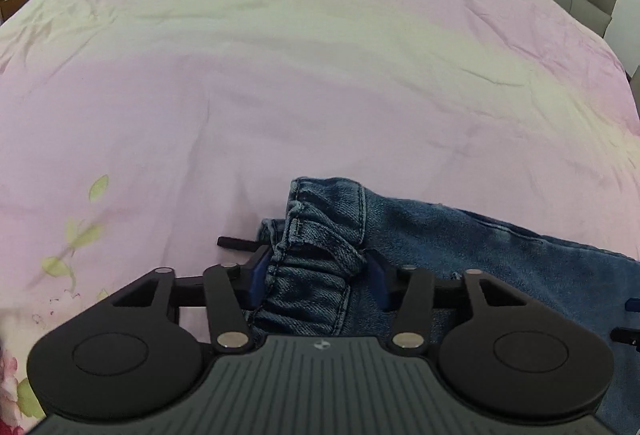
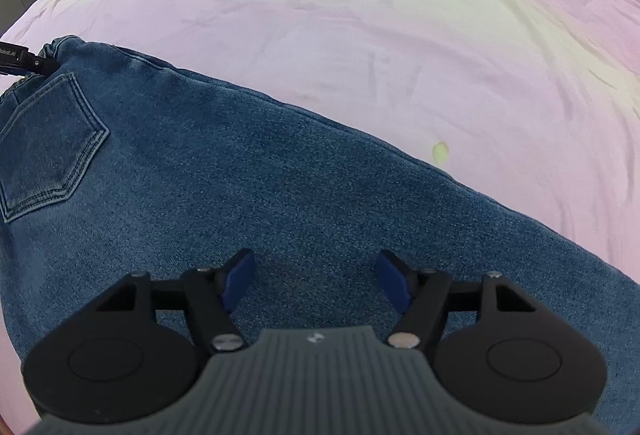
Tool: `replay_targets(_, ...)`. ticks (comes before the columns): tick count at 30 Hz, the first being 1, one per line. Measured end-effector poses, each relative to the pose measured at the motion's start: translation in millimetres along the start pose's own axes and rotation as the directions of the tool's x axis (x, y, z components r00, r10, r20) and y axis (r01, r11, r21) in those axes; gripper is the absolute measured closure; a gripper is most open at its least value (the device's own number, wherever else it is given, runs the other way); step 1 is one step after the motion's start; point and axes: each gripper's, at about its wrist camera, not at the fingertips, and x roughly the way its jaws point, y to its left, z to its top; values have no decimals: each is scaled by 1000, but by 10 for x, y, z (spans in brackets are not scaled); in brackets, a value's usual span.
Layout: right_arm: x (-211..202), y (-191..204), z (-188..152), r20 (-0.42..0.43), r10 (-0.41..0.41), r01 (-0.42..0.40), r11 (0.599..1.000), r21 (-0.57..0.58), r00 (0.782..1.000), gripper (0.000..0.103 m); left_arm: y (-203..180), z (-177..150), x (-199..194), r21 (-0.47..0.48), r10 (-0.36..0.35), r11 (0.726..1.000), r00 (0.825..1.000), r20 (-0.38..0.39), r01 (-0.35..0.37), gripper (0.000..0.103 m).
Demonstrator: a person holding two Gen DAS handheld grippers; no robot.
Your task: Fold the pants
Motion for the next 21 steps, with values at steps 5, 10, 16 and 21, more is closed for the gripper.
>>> replay_targets(5, 51, -33, 42, 10, 2, -2, 1000, 2, 1000, 38, -325, 62, -162, 151, 120, 980, 991, 56, -127, 57)
replay_targets(10, 125, -53, 58, 18, 1, -2, 1000, 24, 1000, 35, -364, 118, 228, 194, 200, 961, 980, 8, -198, 56)
replay_targets(16, 211, -82, 57, 4, 8, -8, 999, 54, 1000, 30, -358, 52, 355, 157, 244, 958, 970, -10, -239, 40)
replay_targets(21, 97, -85, 40, 0, 9, -9, 998, 55, 1000, 30, -553, 0, -48, 224, 333, 912, 939, 83, -343, 27)
